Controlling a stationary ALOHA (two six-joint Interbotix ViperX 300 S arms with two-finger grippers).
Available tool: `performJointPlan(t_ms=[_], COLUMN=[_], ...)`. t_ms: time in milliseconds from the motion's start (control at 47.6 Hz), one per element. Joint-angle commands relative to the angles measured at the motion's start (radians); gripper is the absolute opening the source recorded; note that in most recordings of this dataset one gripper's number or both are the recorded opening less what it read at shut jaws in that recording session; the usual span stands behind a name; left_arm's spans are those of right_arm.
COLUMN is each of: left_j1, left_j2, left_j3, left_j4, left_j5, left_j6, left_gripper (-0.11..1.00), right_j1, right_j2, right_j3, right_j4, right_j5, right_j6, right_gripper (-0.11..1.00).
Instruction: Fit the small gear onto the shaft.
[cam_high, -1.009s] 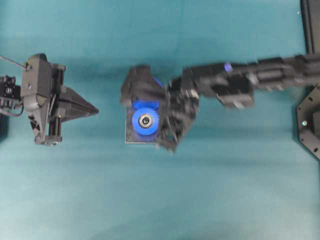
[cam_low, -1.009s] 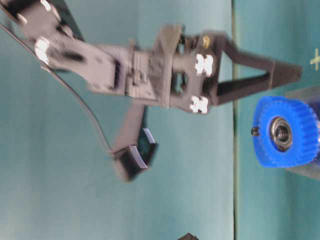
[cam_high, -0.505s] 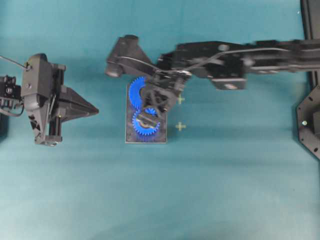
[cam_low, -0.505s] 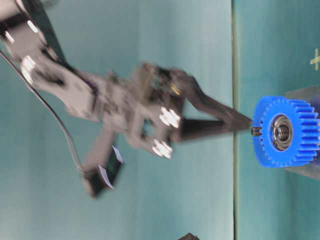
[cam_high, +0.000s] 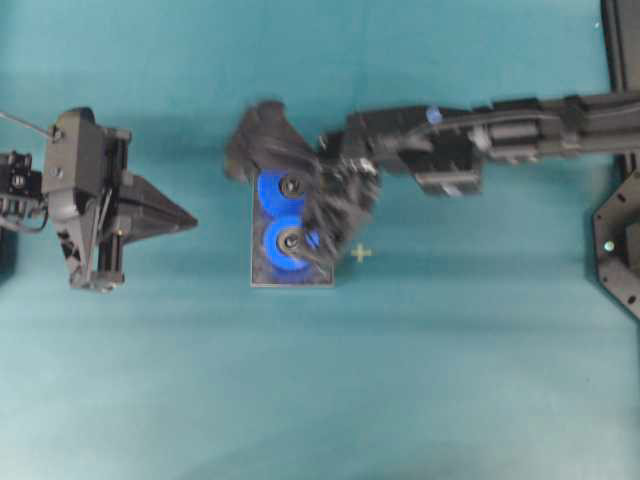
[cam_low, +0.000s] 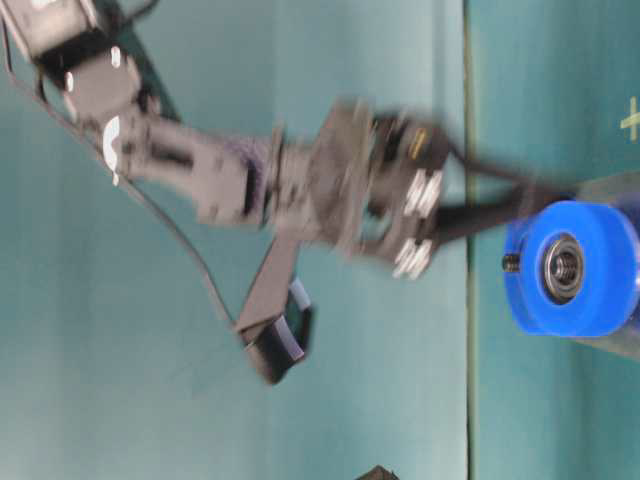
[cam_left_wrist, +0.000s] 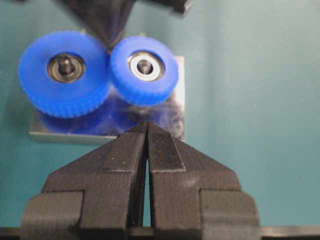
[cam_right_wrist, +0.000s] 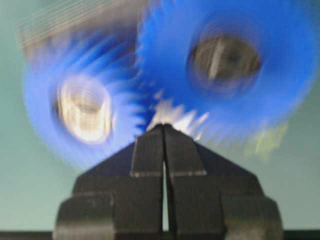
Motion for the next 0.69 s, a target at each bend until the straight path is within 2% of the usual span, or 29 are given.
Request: performJointPlan(t_ms=[0, 84, 210, 442, 673], left_j1=[0.0, 0.0, 0.003, 0.006, 0.006], left_j2=[-0.003, -0.002, 0.002, 0.006, 0.008], left_j3=[-0.017, -0.015, -0.015, -0.015, -0.014], left_j4=[0.002, 0.003, 0.002, 0.002, 0.002], left_j5=[-0.009, -0.008, -0.009, -0.015, -0.025], left_j6=[-0.002, -0.002, -0.002, 0.0, -0.002], left_gripper=[0.0, 0.0, 0.0, 0.0, 0.0], right_j1=[0.046, 0.041, 0.005, -0.044, -0.041], right_j2=[-0.091, -0.133, -0.158, -0.071, 0.005], right_j3=[0.009, 0.02, 0.006, -0.064, -0.13], right_j4=[0.008, 0.0, -0.037, -0.04, -0.04], right_j5=[0.018, 0.029, -0.003, -0.092, -0.084], right_j6=[0.031, 0.052, 0.058, 0.028, 0.014], right_gripper=[0.0, 0.0, 0.0, 0.0, 0.0])
